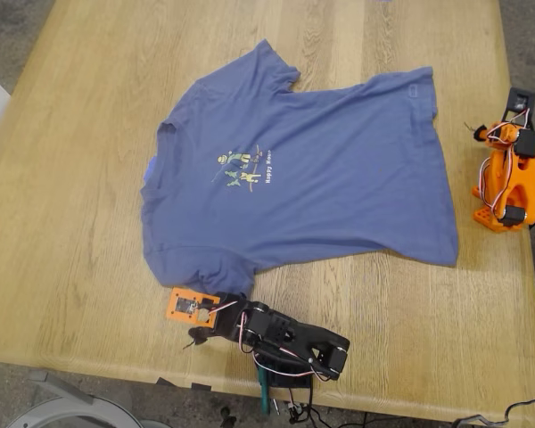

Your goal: Fold a T-shirt

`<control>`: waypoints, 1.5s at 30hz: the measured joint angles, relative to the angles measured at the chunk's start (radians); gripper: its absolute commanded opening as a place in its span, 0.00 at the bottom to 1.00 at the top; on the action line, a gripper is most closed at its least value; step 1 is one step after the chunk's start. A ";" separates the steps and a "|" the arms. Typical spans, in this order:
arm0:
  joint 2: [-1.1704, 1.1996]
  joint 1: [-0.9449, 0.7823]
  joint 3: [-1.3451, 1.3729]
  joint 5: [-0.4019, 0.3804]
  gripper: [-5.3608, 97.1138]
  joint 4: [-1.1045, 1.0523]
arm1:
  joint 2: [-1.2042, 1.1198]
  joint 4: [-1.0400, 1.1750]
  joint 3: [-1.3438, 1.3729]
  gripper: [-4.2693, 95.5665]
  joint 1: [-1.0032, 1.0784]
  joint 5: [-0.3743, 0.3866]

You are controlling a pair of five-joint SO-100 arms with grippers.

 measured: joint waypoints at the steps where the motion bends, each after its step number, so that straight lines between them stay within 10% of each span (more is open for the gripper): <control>1: 0.000 0.003 0.000 0.000 0.61 -0.011 | 0.002 0.011 -0.018 0.33 0.000 0.008; 28: -0.018 0.235 -0.339 -0.038 0.71 0.305 | 0.002 0.437 -0.538 0.33 -0.477 -0.018; 45: -0.652 0.526 -1.089 -0.029 0.71 0.537 | -0.520 0.453 -1.011 0.29 -0.848 -0.025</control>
